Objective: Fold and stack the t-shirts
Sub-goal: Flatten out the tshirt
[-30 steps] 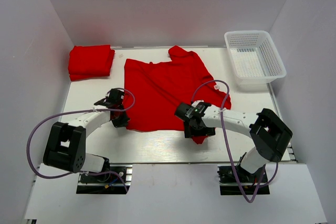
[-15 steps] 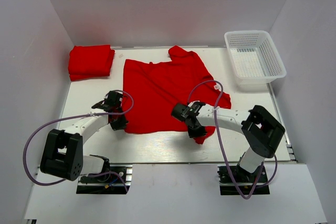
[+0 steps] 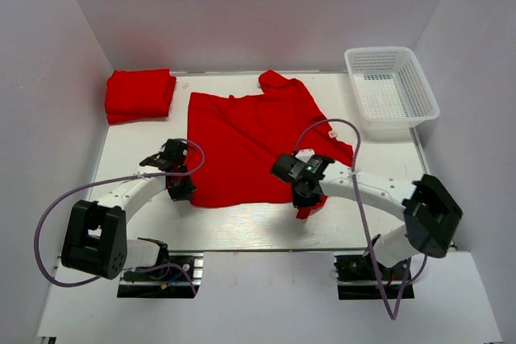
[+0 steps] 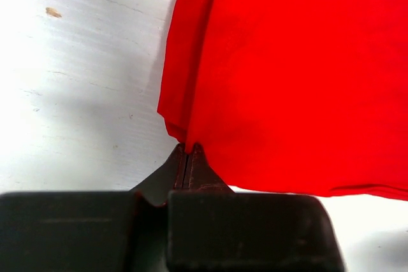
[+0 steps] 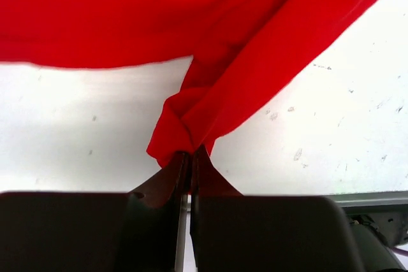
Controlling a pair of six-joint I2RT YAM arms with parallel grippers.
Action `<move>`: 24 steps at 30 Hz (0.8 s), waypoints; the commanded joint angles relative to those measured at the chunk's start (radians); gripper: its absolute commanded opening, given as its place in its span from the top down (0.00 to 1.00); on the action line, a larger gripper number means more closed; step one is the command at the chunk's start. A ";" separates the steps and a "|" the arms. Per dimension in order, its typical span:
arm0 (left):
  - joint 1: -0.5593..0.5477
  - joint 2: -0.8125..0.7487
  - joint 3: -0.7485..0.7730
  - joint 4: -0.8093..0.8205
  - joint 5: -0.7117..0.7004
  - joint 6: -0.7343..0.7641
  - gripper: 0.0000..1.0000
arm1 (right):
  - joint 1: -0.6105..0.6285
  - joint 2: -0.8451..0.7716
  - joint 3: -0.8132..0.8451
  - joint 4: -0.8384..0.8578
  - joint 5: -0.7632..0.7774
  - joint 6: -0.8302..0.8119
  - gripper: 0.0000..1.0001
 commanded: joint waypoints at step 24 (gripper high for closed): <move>0.005 -0.030 0.155 -0.199 -0.173 -0.044 1.00 | -0.128 -0.600 -0.390 -0.224 -0.124 0.333 0.92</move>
